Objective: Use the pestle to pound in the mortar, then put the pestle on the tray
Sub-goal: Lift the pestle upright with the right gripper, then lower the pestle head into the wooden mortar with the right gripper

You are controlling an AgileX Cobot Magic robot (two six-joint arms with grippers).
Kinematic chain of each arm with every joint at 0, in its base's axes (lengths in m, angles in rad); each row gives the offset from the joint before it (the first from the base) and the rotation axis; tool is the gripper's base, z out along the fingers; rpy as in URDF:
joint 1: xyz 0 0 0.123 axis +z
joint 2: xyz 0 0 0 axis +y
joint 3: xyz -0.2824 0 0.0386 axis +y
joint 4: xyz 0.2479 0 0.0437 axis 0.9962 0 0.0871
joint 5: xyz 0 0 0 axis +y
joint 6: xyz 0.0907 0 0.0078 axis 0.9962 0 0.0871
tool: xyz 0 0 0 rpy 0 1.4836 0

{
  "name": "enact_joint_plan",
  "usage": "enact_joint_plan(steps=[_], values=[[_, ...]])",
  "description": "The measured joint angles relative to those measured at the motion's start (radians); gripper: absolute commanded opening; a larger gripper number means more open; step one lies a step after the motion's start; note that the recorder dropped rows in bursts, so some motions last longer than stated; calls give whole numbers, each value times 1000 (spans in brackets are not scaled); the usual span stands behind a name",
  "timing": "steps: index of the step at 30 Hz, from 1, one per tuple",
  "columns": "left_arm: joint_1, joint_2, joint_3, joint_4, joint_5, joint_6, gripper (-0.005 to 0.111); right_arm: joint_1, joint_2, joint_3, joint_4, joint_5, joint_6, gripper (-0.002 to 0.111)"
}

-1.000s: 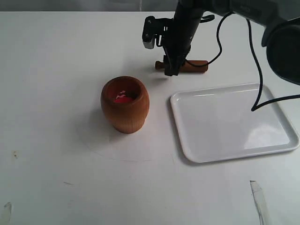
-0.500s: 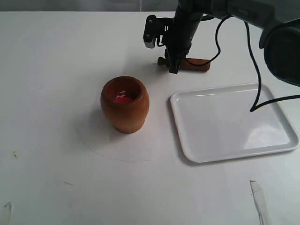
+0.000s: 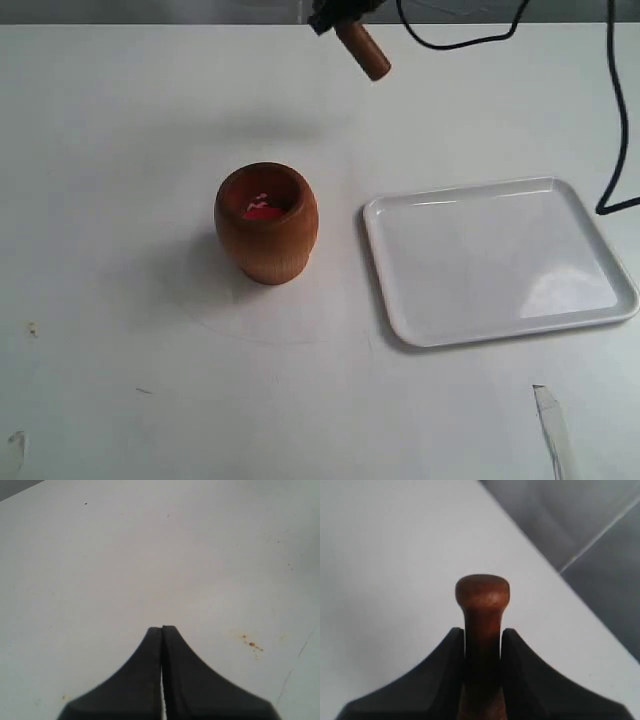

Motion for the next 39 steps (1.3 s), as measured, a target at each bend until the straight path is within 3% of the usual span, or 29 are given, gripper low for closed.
enact_joint_plan(steps=[3,4,7,8,9,11,13,14,15,16,17,18,19,20,25,28,32,39], values=[[0,0,0,0,0,0,0,-1,-136,179,177,-229,-109,0],[0,0,0,0,0,0,0,6,-216,290,335,-359,-257,0],[0,0,0,0,0,0,0,15,-337,446,695,-434,-596,0],[0,0,0,0,0,0,0,23,-390,518,890,-445,-840,0],[0,0,0,0,0,0,0,35,-415,549,944,-470,-947,0],[0,0,0,0,0,0,0,116,-474,635,877,-883,-1190,0],[0,0,0,0,0,0,0,125,-485,668,837,-1162,-1175,0],[0,0,0,0,0,0,0,109,-498,677,839,-1189,-1093,0],[0,0,0,0,0,0,0,70,-541,704,789,-1158,-844,0],[0,0,0,0,0,0,0,48,-575,731,667,-1145,-631,0],[0,0,0,0,0,0,0,33,-619,779,417,-1221,-252,0],[0,0,0,0,0,0,0,33,-644,820,299,-1305,-100,0],[0,0,0,0,0,0,0,53,-667,866,156,-1454,17,0],[0,0,0,0,0,0,0,62,-679,891,96,-1488,85,0],[0,0,0,0,0,0,0,72,-718,980,-508,-1408,702,0],[0,0,0,0,0,0,0,72,-710,1037,-919,-1483,1077,0],[0,0,0,0,0,0,0,103,-630,1148,-1135,-1760,1294,0],[0,0,0,0,0,0,0,208,-415,1191,-1159,-1802,1250,0]])
